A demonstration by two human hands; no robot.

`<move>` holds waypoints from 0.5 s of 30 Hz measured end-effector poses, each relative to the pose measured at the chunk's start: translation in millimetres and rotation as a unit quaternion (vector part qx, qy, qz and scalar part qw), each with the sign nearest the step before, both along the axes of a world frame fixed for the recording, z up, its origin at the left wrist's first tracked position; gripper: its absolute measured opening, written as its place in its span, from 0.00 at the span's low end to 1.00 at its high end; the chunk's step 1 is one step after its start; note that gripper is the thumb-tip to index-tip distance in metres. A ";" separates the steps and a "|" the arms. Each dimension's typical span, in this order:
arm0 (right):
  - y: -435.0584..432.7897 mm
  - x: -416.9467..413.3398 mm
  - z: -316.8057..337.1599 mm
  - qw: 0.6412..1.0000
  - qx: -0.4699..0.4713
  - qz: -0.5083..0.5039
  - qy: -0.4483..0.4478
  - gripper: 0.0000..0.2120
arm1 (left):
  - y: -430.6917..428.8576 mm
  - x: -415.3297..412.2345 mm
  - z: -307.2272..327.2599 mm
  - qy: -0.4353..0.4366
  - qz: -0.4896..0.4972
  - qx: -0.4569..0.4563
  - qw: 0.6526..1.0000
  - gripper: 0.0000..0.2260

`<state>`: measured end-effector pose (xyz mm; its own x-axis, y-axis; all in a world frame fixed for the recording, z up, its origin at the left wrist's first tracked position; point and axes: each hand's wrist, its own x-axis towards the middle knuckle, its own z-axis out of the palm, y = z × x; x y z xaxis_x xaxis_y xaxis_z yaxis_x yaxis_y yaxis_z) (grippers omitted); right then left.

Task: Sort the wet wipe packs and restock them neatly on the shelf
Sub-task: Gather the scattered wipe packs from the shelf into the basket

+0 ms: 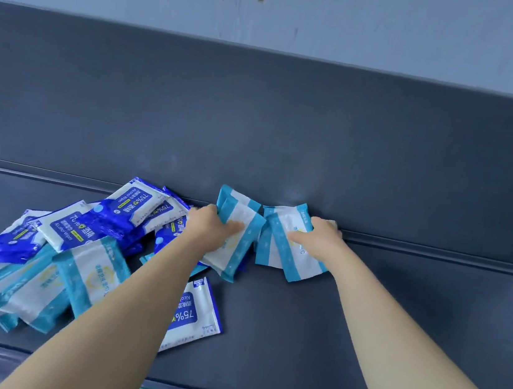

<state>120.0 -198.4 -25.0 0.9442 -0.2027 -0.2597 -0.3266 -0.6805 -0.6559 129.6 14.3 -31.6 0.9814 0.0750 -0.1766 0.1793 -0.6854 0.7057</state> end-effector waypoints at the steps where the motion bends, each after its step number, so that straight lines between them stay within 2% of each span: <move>1: -0.5 -1.1 -0.4 1.000 0.016 0.008 -0.002 0.09 | -5.2 0.4 -0.7 -0.002 -0.005 0.019 1.000 0.20; 4: -2.3 -3.5 0.0 0.998 0.047 0.029 -0.016 0.07 | -14.6 2.4 -3.2 -0.006 0.001 0.019 1.000 0.20; 8: -3.8 2.2 -1.0 0.998 0.008 0.054 0.010 0.15 | -20.8 -1.7 -7.8 -0.014 0.003 -0.045 0.999 0.17; 10: -4.5 2.2 -1.4 0.998 -0.002 0.054 0.024 0.14 | -21.6 -3.7 -10.2 -0.028 0.000 -0.073 0.997 0.15; 15: -0.9 -8.3 -7.4 0.996 0.081 0.021 0.028 0.14 | -15.5 -5.3 -10.5 -0.026 0.006 -0.176 0.984 0.15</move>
